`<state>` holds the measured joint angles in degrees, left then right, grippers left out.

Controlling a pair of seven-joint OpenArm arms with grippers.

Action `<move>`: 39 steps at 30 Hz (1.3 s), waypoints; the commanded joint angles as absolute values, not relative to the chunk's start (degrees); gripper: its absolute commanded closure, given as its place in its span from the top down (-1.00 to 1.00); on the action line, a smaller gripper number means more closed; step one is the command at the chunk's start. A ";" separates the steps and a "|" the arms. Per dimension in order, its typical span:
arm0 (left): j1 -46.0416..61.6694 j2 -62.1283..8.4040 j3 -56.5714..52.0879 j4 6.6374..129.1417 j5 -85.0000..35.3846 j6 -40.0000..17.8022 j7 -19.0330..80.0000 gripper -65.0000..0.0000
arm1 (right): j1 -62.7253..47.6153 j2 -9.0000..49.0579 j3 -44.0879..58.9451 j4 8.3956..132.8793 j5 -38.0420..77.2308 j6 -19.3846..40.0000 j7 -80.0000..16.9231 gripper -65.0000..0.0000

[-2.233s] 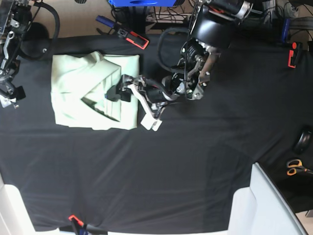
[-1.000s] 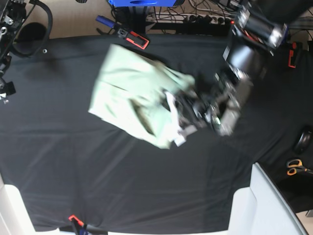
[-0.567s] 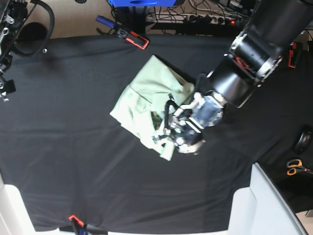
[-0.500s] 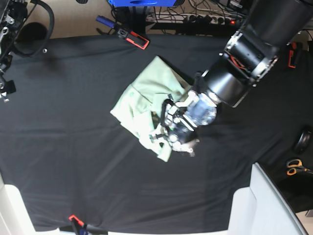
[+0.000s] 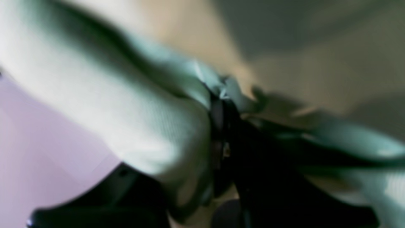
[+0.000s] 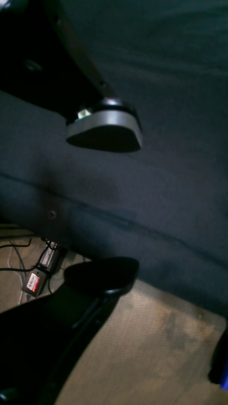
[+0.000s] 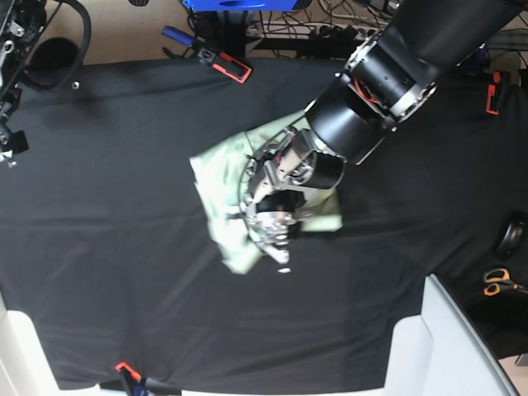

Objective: Fold the T-shirt properly
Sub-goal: 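Release the shirt and smooth its edge with the left gripper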

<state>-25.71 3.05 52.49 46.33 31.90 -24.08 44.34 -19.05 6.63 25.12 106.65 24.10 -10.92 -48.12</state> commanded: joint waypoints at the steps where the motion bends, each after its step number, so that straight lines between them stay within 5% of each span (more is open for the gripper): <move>1: -26.24 5.41 52.70 46.99 28.88 -24.92 37.93 -1.00 | -18.77 7.43 25.54 107.65 23.60 -10.68 -47.08 0.50; 30: -28.79 7.43 48.13 46.46 30.64 -24.92 40.57 -1.00 | -18.42 7.69 25.19 107.56 23.60 -10.68 -47.08 0.50; 37: -33.19 6.81 48.13 46.55 30.64 -24.92 43.82 0.36 | -18.51 7.69 25.27 107.56 23.60 -10.68 -47.08 0.50; 39: -34.68 6.81 48.22 46.64 30.64 -24.92 44.18 0.60 | -18.51 7.78 25.19 107.56 23.60 -10.68 -47.08 0.50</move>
<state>-33.26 6.13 48.14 45.67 30.00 -25.47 44.14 -18.74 7.01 24.99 106.65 24.12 -10.92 -48.14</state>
